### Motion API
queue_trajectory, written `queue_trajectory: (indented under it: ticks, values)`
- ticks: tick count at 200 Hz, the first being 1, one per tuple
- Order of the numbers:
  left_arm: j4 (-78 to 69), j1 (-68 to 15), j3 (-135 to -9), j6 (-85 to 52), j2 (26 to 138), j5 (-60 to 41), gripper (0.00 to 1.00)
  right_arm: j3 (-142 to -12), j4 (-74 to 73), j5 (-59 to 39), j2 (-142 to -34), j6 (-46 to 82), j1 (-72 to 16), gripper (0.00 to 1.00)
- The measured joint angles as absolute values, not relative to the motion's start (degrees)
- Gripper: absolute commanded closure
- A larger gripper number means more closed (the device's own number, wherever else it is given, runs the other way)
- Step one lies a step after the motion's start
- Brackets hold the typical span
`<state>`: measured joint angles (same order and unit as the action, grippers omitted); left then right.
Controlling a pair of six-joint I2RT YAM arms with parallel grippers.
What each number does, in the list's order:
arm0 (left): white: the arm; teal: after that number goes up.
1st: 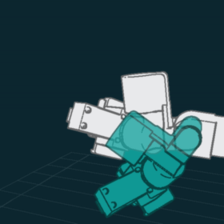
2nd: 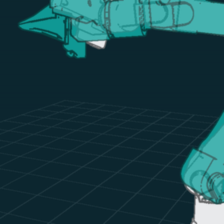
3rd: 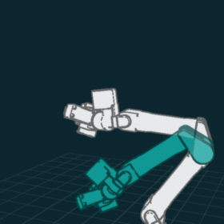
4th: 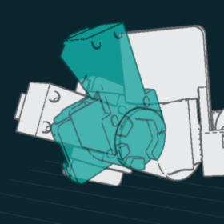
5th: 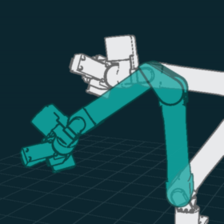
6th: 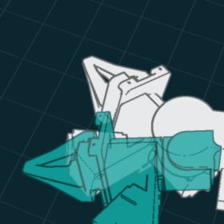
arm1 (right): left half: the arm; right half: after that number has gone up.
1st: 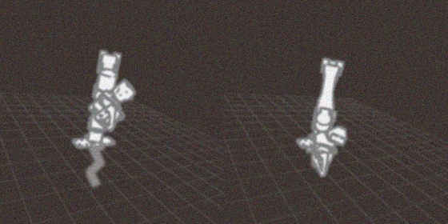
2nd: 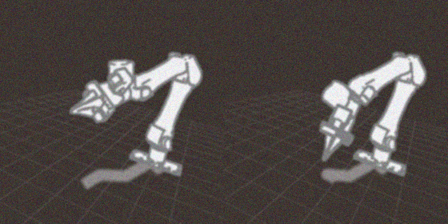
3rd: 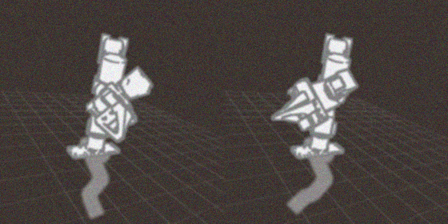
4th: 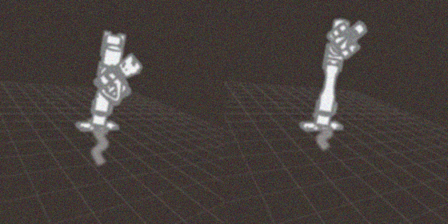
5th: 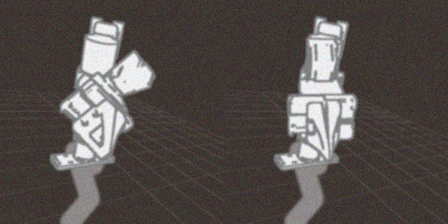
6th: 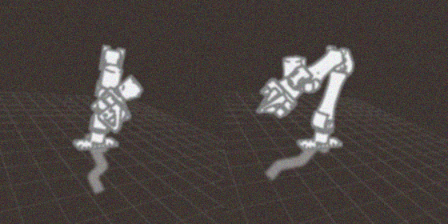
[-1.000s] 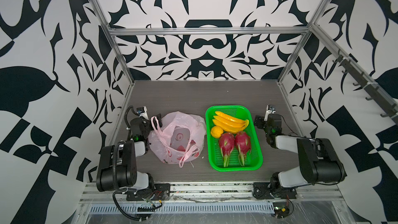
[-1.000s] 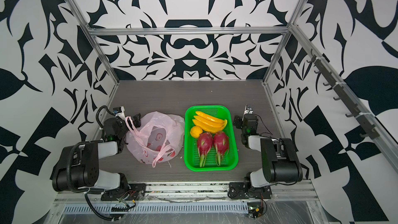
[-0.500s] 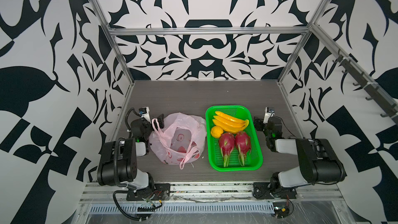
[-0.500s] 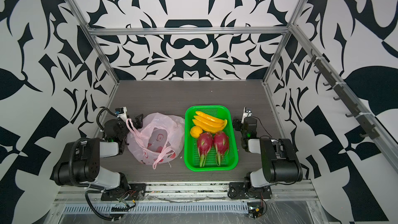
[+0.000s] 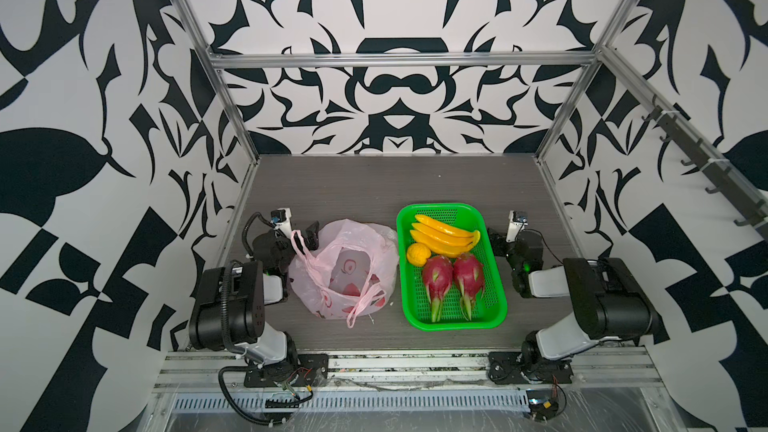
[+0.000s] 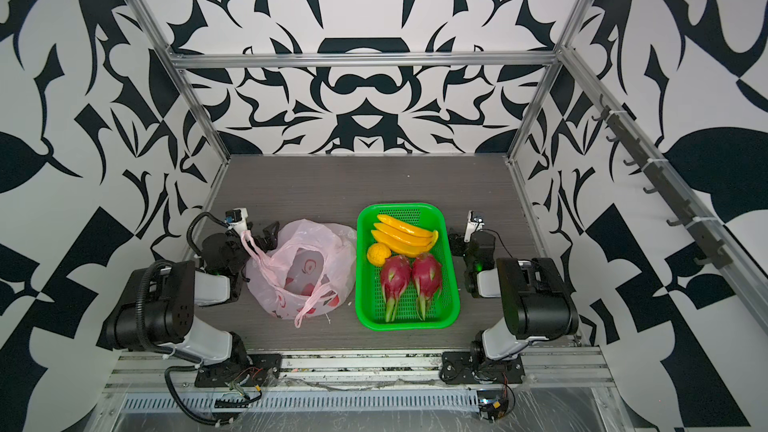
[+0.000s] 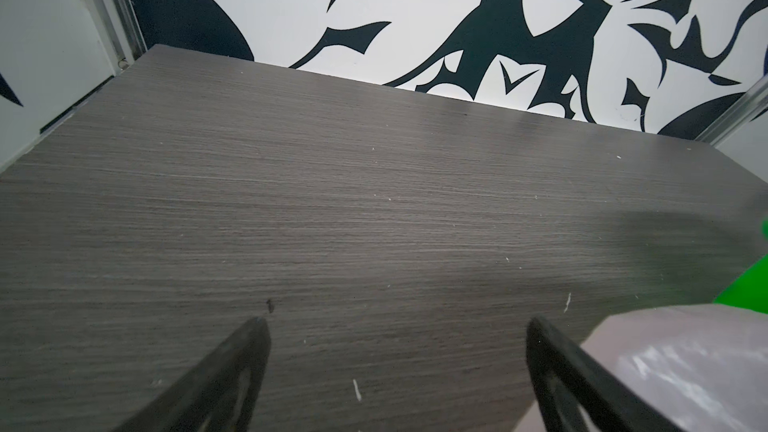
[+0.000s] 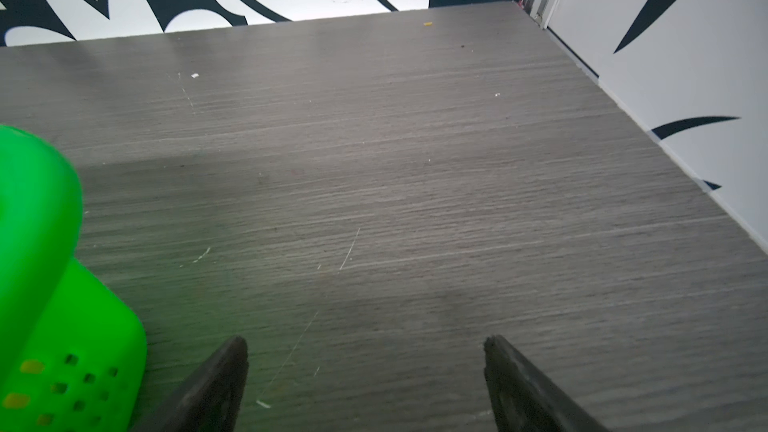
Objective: Untie the knot of the plastic bag and take out the fruit
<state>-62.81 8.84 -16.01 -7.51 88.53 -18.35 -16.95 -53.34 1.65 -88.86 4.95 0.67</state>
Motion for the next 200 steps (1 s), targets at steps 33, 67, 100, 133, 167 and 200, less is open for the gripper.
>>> queue_trajectory:
  ticks: [33, 67, 100, 133, 167, 200]
  values:
    - [-66.02, 8.82, -15.27, -7.40, 91.37, -19.44, 0.01, -16.95, -54.46, 0.89, -88.88, 4.38, 0.73, 0.08]
    - [-65.73, 8.82, -15.16, -7.20, 91.35, -19.73, 0.01, -16.95, -54.74, -0.21, -88.88, 4.08, 0.73, 0.07]
    - [-65.21, 8.62, -15.29, -7.01, 91.35, -19.77, 0.01, -17.19, -54.00, -0.43, -88.88, 3.97, 0.73, 0.05]
    - [-63.99, 7.97, -16.05, -6.55, 91.35, -19.31, 0.01, -17.91, -53.32, -0.27, -88.97, 3.40, 0.47, 0.01]
    - [-61.54, 6.66, -17.32, -5.87, 91.18, -17.63, 0.01, -18.39, -52.01, 1.52, -88.97, 2.98, -0.62, 0.01]
    - [-56.62, 3.79, -19.66, -4.58, 91.02, -13.15, 0.01, -18.76, -51.35, 2.61, -88.97, 2.74, -1.39, 0.01]
